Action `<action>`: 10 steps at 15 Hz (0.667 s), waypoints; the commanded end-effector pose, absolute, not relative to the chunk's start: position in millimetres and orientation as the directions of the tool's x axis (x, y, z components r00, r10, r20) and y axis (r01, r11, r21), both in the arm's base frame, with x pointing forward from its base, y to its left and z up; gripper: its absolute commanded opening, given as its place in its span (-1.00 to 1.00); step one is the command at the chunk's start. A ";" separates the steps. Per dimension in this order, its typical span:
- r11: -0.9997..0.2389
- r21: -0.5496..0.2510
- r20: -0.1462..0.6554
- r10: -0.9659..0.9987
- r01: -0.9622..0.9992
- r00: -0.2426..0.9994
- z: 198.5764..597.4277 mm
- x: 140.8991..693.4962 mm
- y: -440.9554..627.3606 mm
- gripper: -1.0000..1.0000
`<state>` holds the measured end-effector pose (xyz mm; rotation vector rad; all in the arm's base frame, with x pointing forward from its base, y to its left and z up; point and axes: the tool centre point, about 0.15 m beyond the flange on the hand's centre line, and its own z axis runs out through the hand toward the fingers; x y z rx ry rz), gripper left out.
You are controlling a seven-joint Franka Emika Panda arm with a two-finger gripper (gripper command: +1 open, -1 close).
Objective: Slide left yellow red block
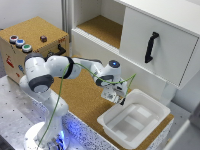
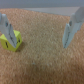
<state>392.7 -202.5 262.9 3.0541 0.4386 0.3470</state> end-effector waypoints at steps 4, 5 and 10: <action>-0.980 0.023 0.274 0.196 0.198 0.941 246.8 409.9 -198.3 -1.00; -0.982 0.011 0.271 0.182 0.186 0.945 243.3 409.6 -199.2 -1.00; -0.988 -0.029 0.177 0.142 0.149 0.974 222.3 400.2 -185.8 -1.00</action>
